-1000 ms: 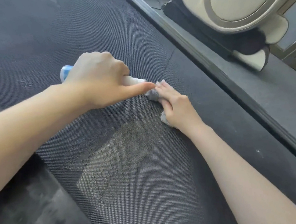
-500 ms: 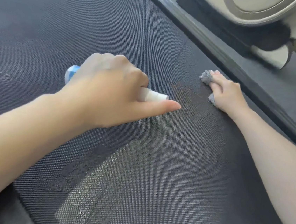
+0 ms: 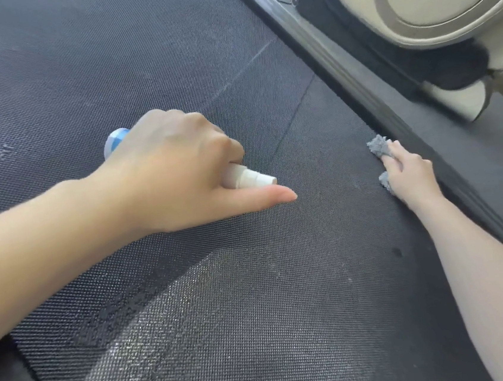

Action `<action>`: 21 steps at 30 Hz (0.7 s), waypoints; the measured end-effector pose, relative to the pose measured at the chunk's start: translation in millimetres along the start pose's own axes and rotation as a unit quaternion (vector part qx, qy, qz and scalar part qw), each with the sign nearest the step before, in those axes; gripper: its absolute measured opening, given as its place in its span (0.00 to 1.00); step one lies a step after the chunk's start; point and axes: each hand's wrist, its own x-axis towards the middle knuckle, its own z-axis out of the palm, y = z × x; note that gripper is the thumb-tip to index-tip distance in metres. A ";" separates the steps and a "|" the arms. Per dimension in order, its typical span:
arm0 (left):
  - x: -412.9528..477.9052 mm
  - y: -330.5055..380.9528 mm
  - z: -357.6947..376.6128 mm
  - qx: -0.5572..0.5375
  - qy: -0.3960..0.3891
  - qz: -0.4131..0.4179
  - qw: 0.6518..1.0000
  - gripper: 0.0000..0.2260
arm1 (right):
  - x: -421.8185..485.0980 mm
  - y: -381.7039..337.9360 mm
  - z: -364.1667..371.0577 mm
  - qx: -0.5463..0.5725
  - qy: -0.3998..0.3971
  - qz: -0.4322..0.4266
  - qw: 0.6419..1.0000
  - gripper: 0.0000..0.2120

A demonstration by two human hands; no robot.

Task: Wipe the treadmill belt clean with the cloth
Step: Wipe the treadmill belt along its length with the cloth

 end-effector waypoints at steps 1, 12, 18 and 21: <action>-0.3 -0.6 1.0 -0.004 -0.004 0.002 1.000 0.36 | -3.0 0.1 -0.1 -0.001 0.001 0.003 1.000 0.18; 2.8 -3.8 1.8 -0.039 0.006 0.027 0.999 0.35 | -59.1 -11.3 8.8 0.034 0.000 0.025 0.999 0.19; 2.5 -0.5 -1.8 -0.035 -0.014 0.018 0.999 0.36 | -110.8 -57.7 13.9 0.073 -0.025 -0.059 0.995 0.19; 1.5 0.2 -3.0 -0.034 -0.007 0.013 0.999 0.35 | -145.0 -87.2 19.2 0.105 -0.050 -0.126 0.985 0.20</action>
